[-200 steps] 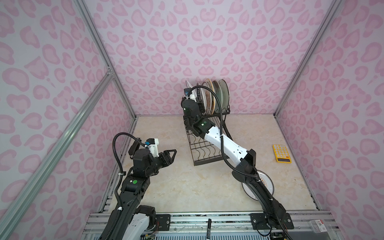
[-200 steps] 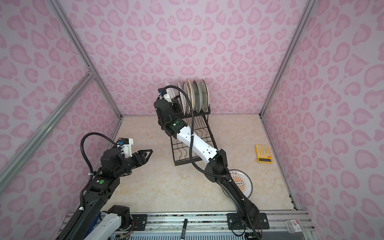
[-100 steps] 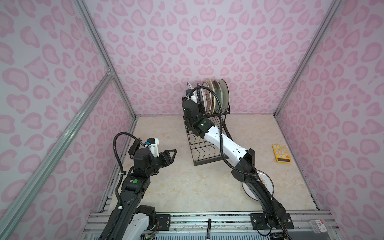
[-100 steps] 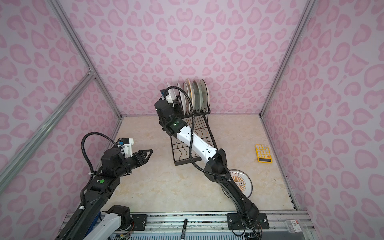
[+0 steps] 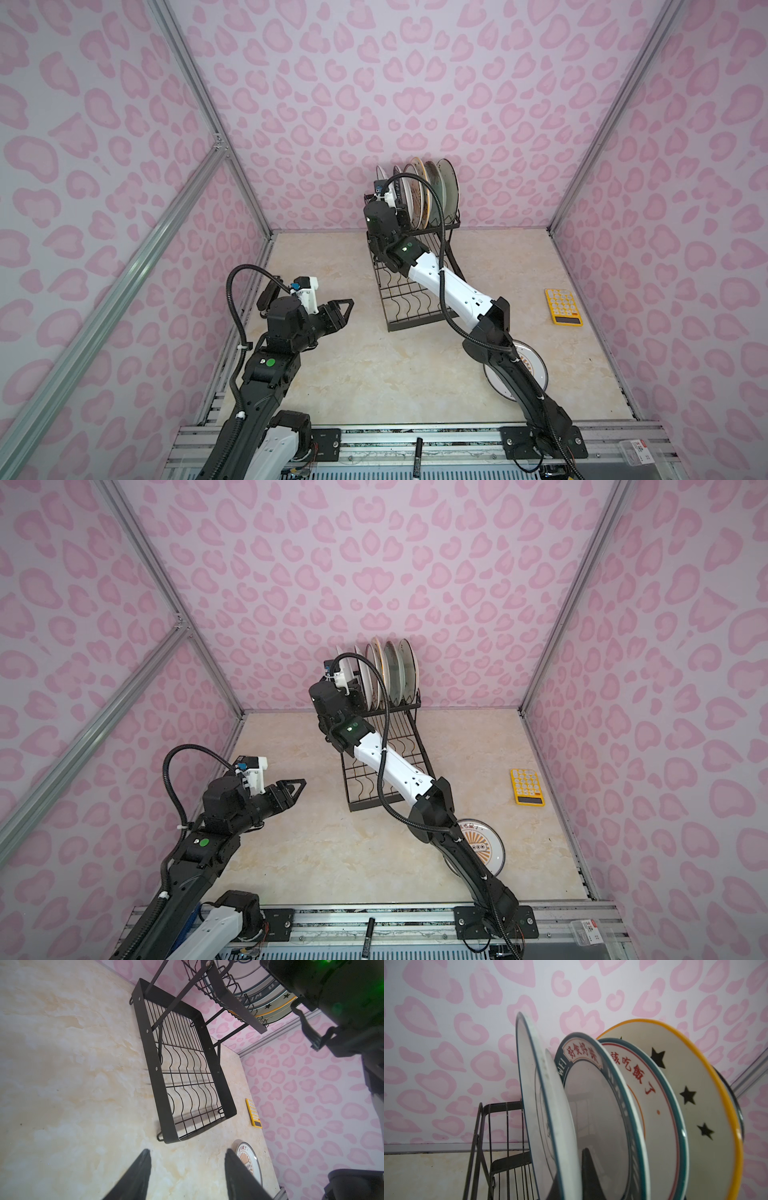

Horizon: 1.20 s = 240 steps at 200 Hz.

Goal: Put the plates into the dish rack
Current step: 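Lower the teal-rimmed plate with the right gripper in front of the other plates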

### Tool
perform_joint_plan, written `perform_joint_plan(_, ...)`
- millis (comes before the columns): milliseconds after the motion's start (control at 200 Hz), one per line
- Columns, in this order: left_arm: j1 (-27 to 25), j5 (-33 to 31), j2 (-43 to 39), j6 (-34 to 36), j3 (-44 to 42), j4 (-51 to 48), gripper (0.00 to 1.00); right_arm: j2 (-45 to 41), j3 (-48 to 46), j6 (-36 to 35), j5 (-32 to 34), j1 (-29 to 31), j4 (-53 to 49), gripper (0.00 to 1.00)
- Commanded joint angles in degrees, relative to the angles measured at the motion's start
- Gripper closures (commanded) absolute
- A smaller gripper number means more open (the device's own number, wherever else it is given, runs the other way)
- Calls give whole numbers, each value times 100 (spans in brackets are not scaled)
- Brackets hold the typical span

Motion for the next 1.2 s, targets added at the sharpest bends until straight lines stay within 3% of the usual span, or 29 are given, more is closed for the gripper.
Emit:
perform_joint_plan(0,-3,64,4,43,38,122,41,70,54,195,-16,21,-47,100)
perform_joint_plan(150,-2,70,-4,36,38,114,41,77,45,195,0,35,-66,99)
perform_joint_plan(500,-1,79,-31,54,67,65,40,17,46,57,-61,37,30,80)
perform_joint_plan(1195,0,123,41,46,183,59,32,-342,29,-176,-283,2,159,70)
